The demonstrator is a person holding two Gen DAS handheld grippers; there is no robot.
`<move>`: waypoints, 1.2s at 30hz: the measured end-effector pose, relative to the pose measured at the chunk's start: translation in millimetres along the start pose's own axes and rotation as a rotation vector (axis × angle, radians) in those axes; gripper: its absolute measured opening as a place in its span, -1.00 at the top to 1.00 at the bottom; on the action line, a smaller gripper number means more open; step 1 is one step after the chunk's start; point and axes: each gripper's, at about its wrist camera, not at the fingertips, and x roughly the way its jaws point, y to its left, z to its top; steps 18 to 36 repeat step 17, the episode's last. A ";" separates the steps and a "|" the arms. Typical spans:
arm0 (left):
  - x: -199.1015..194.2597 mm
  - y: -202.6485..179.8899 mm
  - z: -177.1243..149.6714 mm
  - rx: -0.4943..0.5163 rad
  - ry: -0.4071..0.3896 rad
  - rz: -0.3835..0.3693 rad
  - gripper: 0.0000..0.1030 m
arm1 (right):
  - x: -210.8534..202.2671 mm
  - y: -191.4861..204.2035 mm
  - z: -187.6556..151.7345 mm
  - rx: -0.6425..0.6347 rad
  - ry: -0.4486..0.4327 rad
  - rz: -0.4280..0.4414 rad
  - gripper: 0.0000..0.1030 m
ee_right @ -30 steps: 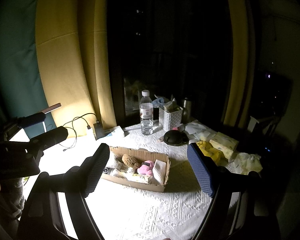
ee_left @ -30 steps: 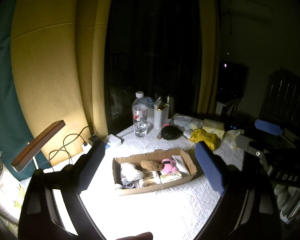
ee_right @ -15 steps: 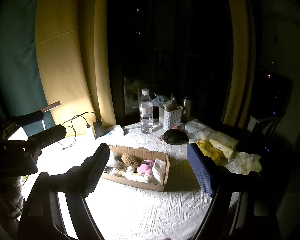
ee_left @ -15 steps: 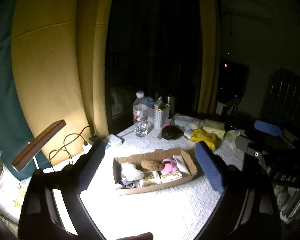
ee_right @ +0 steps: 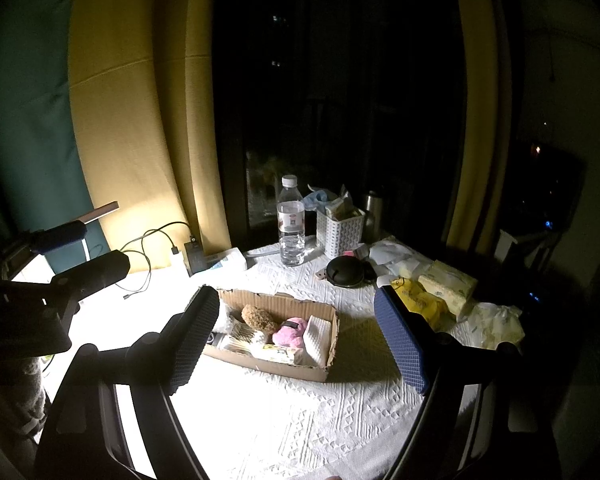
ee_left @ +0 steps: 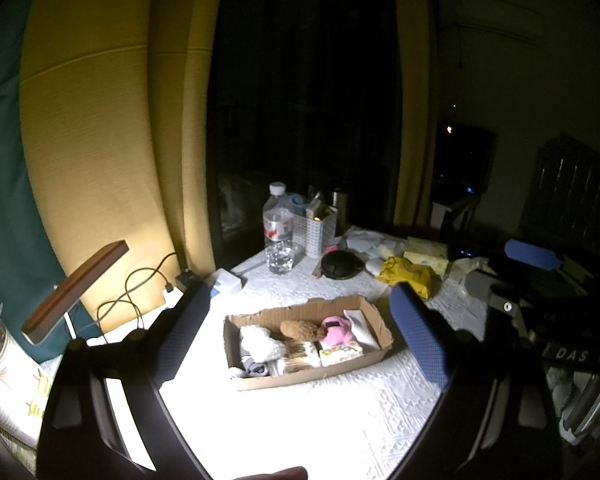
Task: Organize soft objects
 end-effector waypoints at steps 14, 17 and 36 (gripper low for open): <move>1.1 -0.9 -0.5 0.002 0.000 -0.003 -0.80 | 1.3 0.1 -0.6 -0.001 0.003 0.002 -0.60; 2.1 -1.9 -1.2 0.006 0.002 0.001 -0.80 | 1.4 0.4 -1.2 -0.001 0.005 0.001 -0.60; 2.1 -1.9 -1.2 0.006 0.002 0.001 -0.80 | 1.4 0.4 -1.2 -0.001 0.005 0.001 -0.60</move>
